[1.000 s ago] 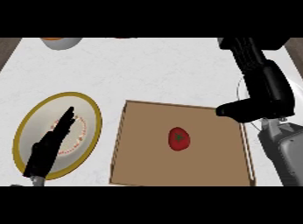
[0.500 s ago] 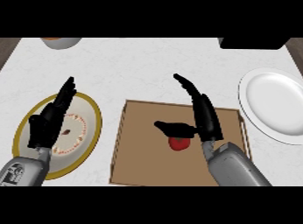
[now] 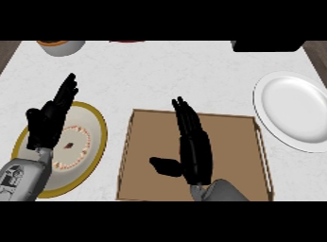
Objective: Pick the tomato from the tray and place it in the plate
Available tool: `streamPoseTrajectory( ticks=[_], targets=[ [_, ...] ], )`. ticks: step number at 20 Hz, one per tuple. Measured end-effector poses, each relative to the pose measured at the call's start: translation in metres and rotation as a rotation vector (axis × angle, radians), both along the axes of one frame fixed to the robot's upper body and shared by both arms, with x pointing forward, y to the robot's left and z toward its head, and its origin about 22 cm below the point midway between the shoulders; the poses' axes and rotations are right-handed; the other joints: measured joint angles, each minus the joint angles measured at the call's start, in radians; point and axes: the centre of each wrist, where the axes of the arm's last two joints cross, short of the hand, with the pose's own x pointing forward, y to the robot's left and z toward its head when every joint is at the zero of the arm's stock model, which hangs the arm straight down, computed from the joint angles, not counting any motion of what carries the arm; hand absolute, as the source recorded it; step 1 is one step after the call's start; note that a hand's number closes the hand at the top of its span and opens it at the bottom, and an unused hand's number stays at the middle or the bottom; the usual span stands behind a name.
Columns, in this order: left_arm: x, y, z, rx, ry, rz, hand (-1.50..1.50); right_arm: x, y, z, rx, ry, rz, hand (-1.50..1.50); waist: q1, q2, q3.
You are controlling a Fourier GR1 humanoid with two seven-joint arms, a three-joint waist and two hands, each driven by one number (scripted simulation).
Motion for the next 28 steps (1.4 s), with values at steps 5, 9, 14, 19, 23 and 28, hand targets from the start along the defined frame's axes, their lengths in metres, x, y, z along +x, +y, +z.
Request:
streamPoseTrajectory(
  ticks=[5,9,14,19,23,28],
  targets=[
    [-0.001,0.003,0.000,-0.003,0.005,0.009,0.00,-0.004,-0.001,0.041,-0.147,0.076,-0.034,-1.50,-0.009,-0.005,-0.001],
    [0.002,-0.002,0.005,-0.004,0.000,0.008,0.00,-0.007,-0.002,0.063,-0.277,0.245,-0.042,-1.50,-0.009,-0.005,-0.001],
    [0.000,-0.005,0.008,-0.002,-0.001,-0.005,0.00,-0.010,-0.006,0.094,-0.352,0.363,-0.033,-1.50,-0.001,-0.002,0.000],
    [0.001,-0.007,0.004,0.002,-0.001,-0.008,0.00,0.001,-0.020,0.101,-0.367,0.446,-0.037,-1.50,0.004,0.002,0.001],
    [0.001,-0.010,0.006,0.001,-0.004,-0.013,0.00,0.006,-0.022,0.099,-0.371,0.491,-0.032,-1.50,0.009,0.003,0.001],
    [0.004,-0.011,0.009,-0.002,-0.005,-0.015,0.00,0.016,-0.026,0.084,-0.411,0.565,-0.030,-1.50,0.011,0.005,0.002]
  ],
)
